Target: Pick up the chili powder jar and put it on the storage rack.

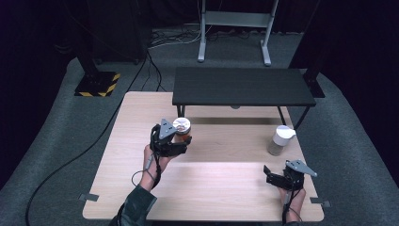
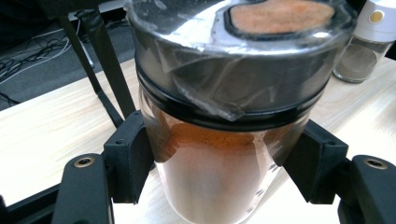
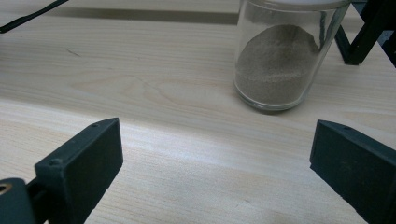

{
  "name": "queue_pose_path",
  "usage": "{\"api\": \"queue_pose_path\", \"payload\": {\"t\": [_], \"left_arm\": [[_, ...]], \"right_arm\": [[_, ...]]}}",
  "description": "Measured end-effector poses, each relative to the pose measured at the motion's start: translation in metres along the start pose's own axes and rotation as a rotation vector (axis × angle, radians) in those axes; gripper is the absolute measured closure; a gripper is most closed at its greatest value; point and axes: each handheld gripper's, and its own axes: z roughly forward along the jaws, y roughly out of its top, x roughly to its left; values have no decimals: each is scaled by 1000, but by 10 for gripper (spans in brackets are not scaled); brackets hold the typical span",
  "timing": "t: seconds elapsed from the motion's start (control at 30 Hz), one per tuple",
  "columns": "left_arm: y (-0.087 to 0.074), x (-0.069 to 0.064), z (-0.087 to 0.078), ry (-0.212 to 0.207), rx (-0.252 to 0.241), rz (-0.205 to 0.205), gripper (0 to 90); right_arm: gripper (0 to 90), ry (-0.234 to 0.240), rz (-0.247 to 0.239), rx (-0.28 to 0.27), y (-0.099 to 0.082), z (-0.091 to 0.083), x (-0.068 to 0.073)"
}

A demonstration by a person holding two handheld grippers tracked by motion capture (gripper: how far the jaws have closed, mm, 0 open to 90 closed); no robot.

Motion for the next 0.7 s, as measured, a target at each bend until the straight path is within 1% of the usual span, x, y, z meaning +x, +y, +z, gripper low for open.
{"api": "queue_pose_path", "payload": {"t": [0.2, 0.33, 0.7], "left_arm": [[6, 3, 2, -1, 5, 10, 310], [9, 4, 2, 0, 2, 9, 310], [19, 8, 3, -13, -8, 8, 309]], "right_arm": [[12, 1, 0, 0, 0, 0, 0], [12, 1, 0, 0, 0, 0, 0], [12, 1, -1, 1, 0, 0, 0]]}}
